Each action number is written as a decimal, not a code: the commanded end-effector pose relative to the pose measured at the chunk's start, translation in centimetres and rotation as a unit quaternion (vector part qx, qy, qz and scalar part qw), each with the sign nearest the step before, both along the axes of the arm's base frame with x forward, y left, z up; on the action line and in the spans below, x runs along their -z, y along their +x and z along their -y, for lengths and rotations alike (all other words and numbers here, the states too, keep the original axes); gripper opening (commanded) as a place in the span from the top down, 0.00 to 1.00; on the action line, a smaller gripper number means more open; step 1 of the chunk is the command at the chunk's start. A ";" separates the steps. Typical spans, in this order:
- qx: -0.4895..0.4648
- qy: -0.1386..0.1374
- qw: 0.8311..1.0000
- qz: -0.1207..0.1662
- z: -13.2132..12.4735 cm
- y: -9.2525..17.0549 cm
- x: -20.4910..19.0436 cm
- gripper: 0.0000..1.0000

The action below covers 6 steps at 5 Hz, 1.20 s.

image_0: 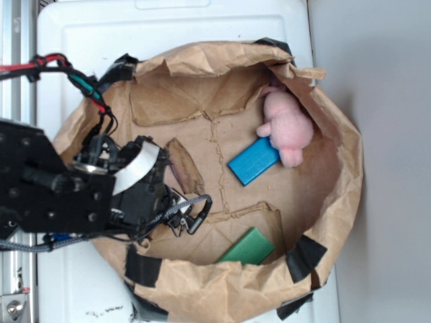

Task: Grab the wood chip.

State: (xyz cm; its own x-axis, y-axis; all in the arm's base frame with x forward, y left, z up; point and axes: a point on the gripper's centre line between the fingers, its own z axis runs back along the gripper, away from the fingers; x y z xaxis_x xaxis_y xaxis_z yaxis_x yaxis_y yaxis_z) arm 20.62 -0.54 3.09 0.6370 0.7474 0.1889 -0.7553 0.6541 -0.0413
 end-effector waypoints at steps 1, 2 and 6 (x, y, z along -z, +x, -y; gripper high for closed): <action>0.003 -0.060 0.998 0.023 1.0 3.2 -2.6 1.00; -0.006 -0.062 0.998 0.014 0.5 4.2 -3.2 1.00; 0.000 -0.062 0.998 -0.001 0.5 5.5 -4.2 0.00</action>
State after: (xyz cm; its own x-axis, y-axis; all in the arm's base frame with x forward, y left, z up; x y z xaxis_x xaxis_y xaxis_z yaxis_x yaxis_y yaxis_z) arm 25.73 -1.29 6.18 0.6536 0.7537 0.0691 -0.7488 0.6572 -0.0859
